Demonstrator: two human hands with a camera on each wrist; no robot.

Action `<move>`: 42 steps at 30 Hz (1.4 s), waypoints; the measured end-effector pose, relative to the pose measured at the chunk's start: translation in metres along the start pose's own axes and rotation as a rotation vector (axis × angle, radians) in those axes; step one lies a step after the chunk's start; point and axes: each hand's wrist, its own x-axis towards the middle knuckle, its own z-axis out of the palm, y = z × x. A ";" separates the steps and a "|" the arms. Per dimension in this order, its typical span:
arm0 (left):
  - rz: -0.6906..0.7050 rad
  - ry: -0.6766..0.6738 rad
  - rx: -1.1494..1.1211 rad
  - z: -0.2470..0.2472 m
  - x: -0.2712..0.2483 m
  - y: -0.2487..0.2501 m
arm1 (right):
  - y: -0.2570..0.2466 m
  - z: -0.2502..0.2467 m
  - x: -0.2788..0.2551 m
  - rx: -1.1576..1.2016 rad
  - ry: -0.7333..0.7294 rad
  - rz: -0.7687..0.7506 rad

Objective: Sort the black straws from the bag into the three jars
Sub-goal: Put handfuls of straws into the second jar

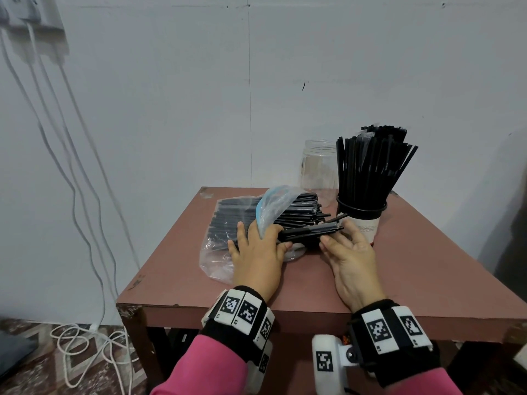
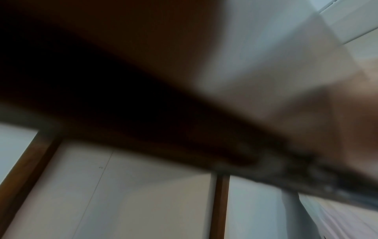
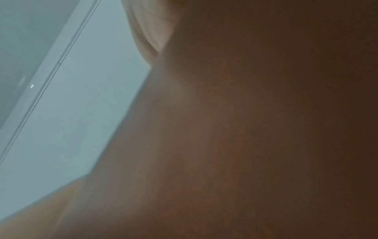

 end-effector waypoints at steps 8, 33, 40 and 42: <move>0.007 0.016 0.005 0.001 0.000 -0.001 | 0.003 0.003 -0.002 -0.144 0.004 -0.085; 0.026 -0.007 0.025 0.001 0.000 -0.001 | -0.001 0.004 -0.005 -0.179 -0.219 0.064; 0.028 -0.019 0.031 0.002 -0.001 -0.001 | 0.005 0.012 -0.003 -0.254 -0.132 0.025; 0.026 -0.019 0.035 0.002 -0.001 -0.001 | 0.003 0.011 -0.003 -0.185 -0.051 0.001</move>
